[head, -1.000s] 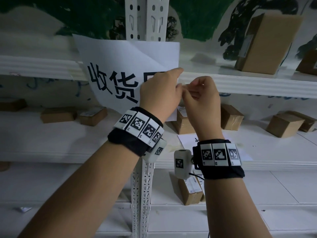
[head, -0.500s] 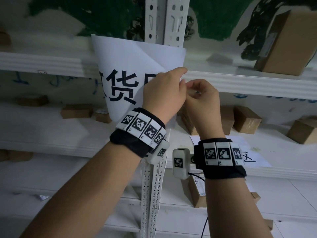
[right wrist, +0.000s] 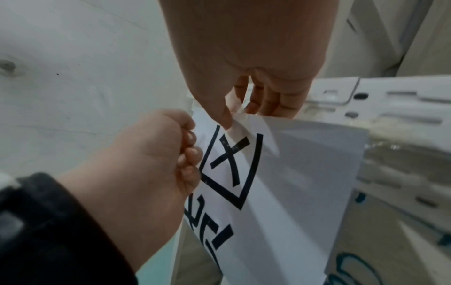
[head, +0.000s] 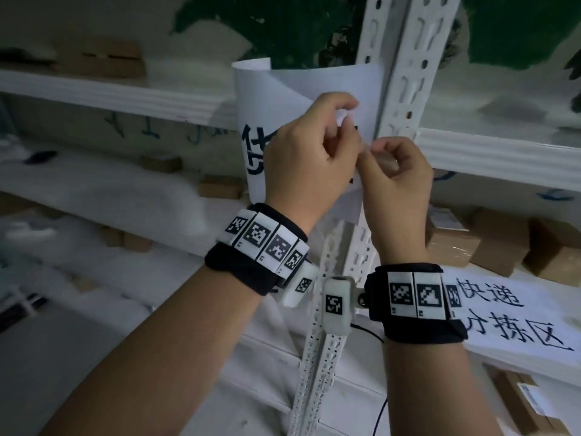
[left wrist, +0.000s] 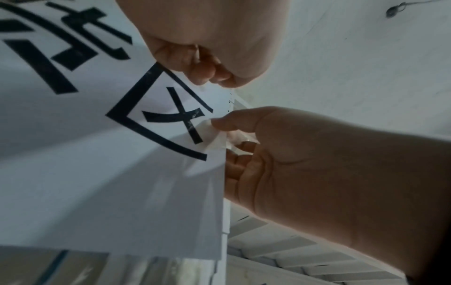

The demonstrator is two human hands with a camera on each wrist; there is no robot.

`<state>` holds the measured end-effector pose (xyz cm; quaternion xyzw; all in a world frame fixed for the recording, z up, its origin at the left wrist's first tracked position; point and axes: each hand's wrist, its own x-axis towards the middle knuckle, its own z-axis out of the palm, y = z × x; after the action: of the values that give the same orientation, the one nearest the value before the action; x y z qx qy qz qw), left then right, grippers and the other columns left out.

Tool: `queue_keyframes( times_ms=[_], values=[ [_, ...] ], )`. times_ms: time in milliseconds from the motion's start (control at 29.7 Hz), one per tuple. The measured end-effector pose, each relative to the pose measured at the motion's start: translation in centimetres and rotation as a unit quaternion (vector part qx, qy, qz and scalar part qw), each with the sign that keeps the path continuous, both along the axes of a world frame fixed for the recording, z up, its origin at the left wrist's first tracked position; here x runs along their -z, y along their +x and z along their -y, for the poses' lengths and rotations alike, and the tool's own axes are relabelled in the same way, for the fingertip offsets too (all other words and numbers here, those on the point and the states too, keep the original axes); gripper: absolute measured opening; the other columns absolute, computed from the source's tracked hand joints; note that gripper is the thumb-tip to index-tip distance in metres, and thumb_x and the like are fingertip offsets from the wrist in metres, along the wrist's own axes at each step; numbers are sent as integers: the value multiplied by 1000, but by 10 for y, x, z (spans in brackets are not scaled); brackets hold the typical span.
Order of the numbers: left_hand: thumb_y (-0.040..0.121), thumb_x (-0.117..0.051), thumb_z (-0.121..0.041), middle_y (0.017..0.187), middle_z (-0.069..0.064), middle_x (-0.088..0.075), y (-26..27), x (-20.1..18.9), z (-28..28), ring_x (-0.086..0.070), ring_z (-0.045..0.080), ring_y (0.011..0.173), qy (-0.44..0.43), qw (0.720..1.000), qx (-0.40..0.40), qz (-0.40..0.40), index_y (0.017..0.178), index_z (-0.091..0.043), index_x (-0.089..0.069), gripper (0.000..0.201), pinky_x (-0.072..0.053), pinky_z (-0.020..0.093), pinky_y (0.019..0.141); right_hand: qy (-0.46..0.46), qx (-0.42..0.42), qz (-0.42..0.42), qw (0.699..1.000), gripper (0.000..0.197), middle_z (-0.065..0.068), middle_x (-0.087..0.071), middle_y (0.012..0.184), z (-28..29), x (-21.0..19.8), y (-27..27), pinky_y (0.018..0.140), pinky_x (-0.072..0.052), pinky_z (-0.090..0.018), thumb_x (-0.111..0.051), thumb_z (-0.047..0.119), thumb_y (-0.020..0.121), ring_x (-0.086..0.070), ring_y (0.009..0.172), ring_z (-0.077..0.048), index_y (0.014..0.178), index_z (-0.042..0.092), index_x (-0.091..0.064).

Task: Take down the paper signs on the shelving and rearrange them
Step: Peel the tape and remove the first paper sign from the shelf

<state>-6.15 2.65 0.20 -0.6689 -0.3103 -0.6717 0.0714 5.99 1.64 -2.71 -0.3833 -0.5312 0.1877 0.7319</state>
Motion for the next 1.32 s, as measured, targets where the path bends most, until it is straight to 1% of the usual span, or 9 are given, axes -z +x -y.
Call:
queue_keyframes(
  times_ms=[135, 371, 540, 674, 776, 877, 1012, 1180, 1315],
  values=[
    [93, -68, -45, 107, 1, -61, -27, 12, -7, -62, 19, 99, -81, 994, -66, 21, 129, -12, -61, 49, -56, 44, 85, 1, -54, 13, 998, 8, -15, -71, 87, -9, 8, -32, 70, -53, -26, -71, 12, 102, -66, 75, -14, 99, 11, -63],
    [75, -69, -77, 166, 17, -18, -78, 25, -12, -19, 38, 153, -219, 969, -95, 66, 161, -7, -17, 122, -26, 57, 123, -21, -91, 44, 995, 12, -7, -78, 106, -14, 19, -89, 89, -62, -29, -62, 9, 107, -77, 99, -16, 118, 7, -65],
    [83, -82, -38, 164, 13, -27, -127, 19, -28, -31, 29, 151, -217, 969, 8, 115, 162, -7, -12, 110, -38, 51, 120, -95, -88, 109, 986, 25, -1, -81, 104, -20, 8, -132, 81, -58, -22, -54, 8, 104, -77, 94, -12, 110, 13, -78],
    [92, -76, -17, 166, 12, -31, -156, 12, -38, -38, 28, 150, -232, 967, 13, 106, 163, -10, -11, 97, -42, 47, 118, -151, -59, 130, 978, 34, 1, -74, 129, -27, 0, -149, 79, -46, 0, -47, 13, 108, -65, 96, 17, 127, 12, -76],
    [94, -71, -17, 153, 9, -48, -177, 10, -43, -54, 29, 134, -243, 967, 13, 75, 159, -14, -23, 81, -51, 45, 105, -167, 16, 140, 976, 50, 2, -45, 166, -41, -4, -159, 113, -38, -17, -45, 12, 107, -45, 142, -3, 156, 15, -53],
    [98, -65, -14, 143, 10, -59, -188, 9, -41, -61, 33, 122, -226, 974, -16, 5, 156, -15, -32, 68, -53, 40, 92, -179, 55, 163, 969, 60, 2, -29, 173, -53, -10, -170, 132, -26, -41, -42, 10, 104, -31, 158, -15, 164, 13, -40],
    [97, -62, -9, 141, 6, -62, -197, 4, -34, -63, 32, 119, -183, 980, -49, -55, 153, -17, -40, 61, -41, 31, 78, -181, 81, 201, 959, 63, 0, -35, 160, -61, -19, -178, 126, -34, -42, -39, 9, 98, -40, 144, -19, 160, 11, -40],
    [93, -65, -3, 139, 11, -61, -208, -6, -26, -59, 31, 124, -168, 985, -17, -36, 150, -10, -43, 62, -45, 34, 89, -194, 99, 232, 948, 61, 2, -28, 164, -64, -21, -184, 115, -33, -28, -39, 1, 105, -40, 136, -12, 164, 10, -31],
    [92, -66, -2, 132, 13, -64, -217, -6, -22, -60, 31, 117, -173, 984, -12, -42, 146, -8, -47, 58, -33, 21, 80, -184, 106, 235, 949, 61, -2, -27, 163, -71, -17, -187, 111, -29, -22, -46, -1, 102, -40, 131, -11, 162, 5, -34]
  ],
)
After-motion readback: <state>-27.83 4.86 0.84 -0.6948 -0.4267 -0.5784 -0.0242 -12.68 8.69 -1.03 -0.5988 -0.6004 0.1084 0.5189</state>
